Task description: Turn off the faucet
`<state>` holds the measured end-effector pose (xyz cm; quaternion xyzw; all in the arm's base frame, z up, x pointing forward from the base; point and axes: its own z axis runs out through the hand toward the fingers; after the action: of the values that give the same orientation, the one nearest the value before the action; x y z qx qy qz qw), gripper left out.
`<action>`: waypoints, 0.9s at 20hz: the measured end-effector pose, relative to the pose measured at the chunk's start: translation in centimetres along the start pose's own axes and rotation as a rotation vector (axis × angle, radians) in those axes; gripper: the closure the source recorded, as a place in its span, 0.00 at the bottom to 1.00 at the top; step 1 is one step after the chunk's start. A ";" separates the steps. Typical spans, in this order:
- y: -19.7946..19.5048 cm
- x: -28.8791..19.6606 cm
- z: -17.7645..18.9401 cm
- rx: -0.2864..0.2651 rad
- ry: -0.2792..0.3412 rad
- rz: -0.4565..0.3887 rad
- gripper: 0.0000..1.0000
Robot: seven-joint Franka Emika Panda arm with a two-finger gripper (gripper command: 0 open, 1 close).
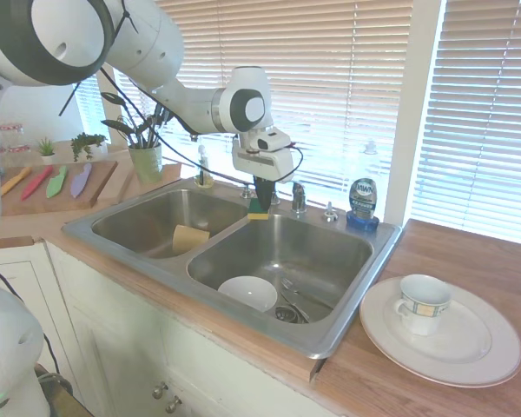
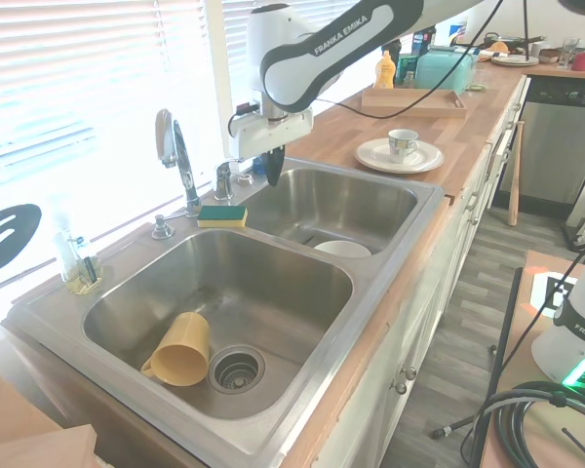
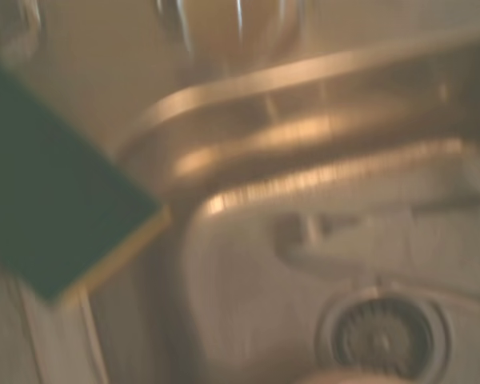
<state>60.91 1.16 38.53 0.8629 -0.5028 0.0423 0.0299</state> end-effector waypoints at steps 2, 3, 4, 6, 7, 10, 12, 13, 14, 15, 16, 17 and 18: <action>2.0 -1.6 0.2 -0.032 -0.023 -0.023 1.00; 3.1 -2.5 0.2 -0.046 -0.033 -0.034 1.00; 4.3 -3.3 0.1 -0.056 -0.042 -0.043 1.00; 6.7 -5.1 -0.2 -0.068 -0.053 -0.057 1.00; 7.9 -5.9 -0.4 -0.071 -0.056 -0.063 1.00; 11.2 -7.8 -0.9 -0.073 -0.063 -0.069 0.00; 12.8 -8.7 -1.2 -0.067 -0.069 -0.062 0.00; 13.6 -9.1 -1.4 -0.064 -0.074 -0.060 0.00; 14.1 -9.4 -1.5 -0.059 -0.079 -0.059 0.00; 14.6 -9.8 -1.6 -0.056 -0.081 -0.059 0.00; 15.1 -10.1 -1.6 -0.054 -0.083 -0.059 0.00; 15.5 -10.4 -1.7 -0.053 -0.085 -0.059 0.00; 15.8 -10.6 -1.7 -0.052 -0.086 -0.057 0.00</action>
<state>41.94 2.69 39.24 0.8768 -0.4797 -0.0089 0.0317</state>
